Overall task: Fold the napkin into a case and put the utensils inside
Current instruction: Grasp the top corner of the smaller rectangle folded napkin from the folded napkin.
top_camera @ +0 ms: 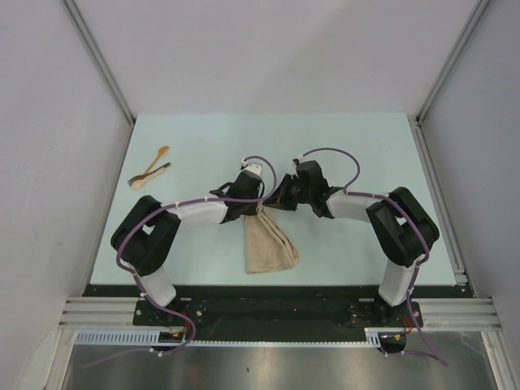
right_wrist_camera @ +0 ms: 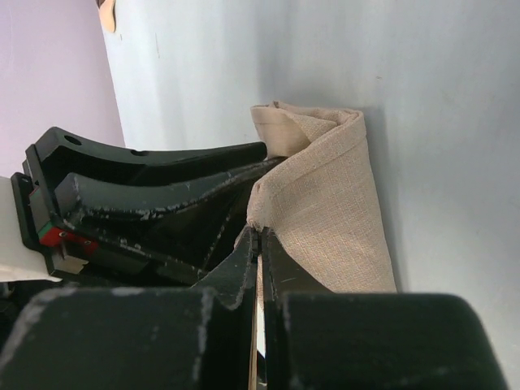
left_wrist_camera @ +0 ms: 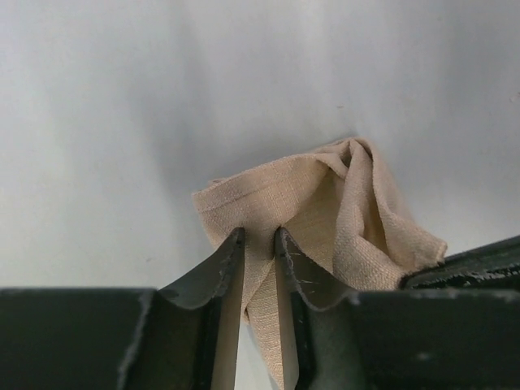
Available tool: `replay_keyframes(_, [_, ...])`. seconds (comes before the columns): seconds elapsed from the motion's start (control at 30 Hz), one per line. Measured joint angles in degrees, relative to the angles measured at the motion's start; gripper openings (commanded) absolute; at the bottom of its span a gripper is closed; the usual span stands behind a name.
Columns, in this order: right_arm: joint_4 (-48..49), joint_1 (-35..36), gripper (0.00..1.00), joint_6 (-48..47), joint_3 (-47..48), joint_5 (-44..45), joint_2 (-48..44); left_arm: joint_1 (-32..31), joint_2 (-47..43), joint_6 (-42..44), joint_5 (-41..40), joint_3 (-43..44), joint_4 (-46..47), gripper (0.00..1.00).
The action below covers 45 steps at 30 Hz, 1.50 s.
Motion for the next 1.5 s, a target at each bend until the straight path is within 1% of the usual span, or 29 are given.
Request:
replay_keyframes(0.03, [0.0,0.1,0.00,0.0,0.0,0.0,0.0,0.0,0.1,0.0,-0.4,0.1,-0.2,0.17])
replay_keyframes(0.17, [0.0,0.5,0.00,0.0,0.0,0.0,0.0,0.0,0.4,0.4,-1.4,1.0,-1.1,0.09])
replay_keyframes(0.5, [0.2,2.0,0.00,0.6,0.9,0.0,2.3,0.0,0.0,0.5,-1.0,1.7,-1.1,0.01])
replay_keyframes(0.77, [2.4,2.9,0.00,4.2,2.6,0.0,7.1,0.0,-2.5,0.3,0.6,0.4,-0.1,0.00])
replay_keyframes(0.97, [9.1,2.9,0.00,10.3,2.5,-0.6,10.7,0.0,-4.0,0.3,1.3,-0.3,0.7,0.00])
replay_keyframes(1.1, [15.8,2.8,0.00,15.7,0.7,-0.5,12.3,0.2,-4.1,0.0,1.8,-0.6,1.3,0.00])
replay_keyframes(1.4, [32.3,3.0,0.00,28.7,-5.5,3.9,16.0,0.2,-4.1,-0.1,3.2,-1.7,1.9,0.00])
replay_keyframes(1.5, [35.3,3.0,0.00,31.3,-5.8,4.6,17.4,0.4,-4.1,-0.1,3.5,-1.9,2.5,0.00])
